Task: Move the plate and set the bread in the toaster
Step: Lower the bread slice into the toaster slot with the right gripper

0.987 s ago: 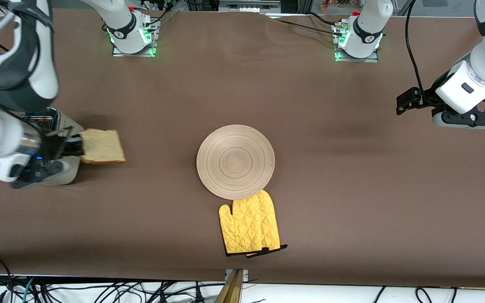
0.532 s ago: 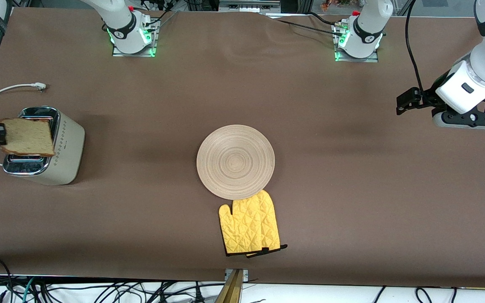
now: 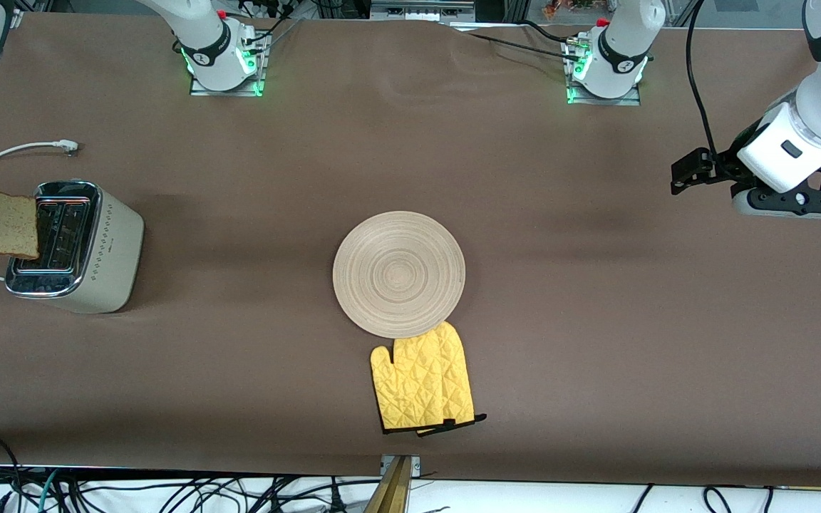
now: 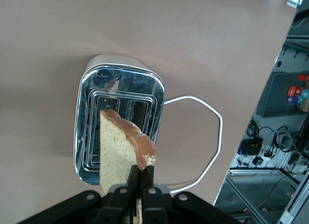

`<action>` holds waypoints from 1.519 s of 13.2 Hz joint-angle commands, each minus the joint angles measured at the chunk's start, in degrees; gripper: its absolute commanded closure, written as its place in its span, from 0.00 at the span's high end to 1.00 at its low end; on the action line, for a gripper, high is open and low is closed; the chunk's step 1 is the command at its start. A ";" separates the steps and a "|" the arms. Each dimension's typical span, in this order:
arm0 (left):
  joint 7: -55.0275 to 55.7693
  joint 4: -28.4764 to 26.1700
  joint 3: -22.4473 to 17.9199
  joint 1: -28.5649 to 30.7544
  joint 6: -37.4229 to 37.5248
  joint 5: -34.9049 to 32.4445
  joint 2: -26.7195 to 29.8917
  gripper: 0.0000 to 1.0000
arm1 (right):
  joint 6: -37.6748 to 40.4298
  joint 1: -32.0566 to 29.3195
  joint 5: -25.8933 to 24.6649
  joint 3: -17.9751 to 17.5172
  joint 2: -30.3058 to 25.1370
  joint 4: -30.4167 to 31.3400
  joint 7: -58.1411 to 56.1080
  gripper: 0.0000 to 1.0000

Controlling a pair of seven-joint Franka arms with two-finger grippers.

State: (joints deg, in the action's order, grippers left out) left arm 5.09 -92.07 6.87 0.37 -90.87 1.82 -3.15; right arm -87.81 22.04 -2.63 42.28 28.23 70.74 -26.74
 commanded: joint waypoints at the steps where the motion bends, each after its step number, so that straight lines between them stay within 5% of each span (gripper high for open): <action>1: -1.57 -0.83 -0.37 -0.02 0.60 0.64 0.95 1.00 | -3.06 0.72 -0.89 0.87 0.60 3.25 1.61 0.00; 20: -1.49 -0.75 -0.37 -0.02 0.78 0.73 0.95 1.00 | -6.84 1.60 -0.45 0.61 3.58 8.89 6.18 0.00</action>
State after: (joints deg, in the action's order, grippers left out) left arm 5.08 -92.07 6.87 0.37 -90.40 1.82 -3.15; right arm -93.10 22.54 -2.64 42.46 31.47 79.09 -21.86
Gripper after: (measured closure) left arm 0.000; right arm 0.952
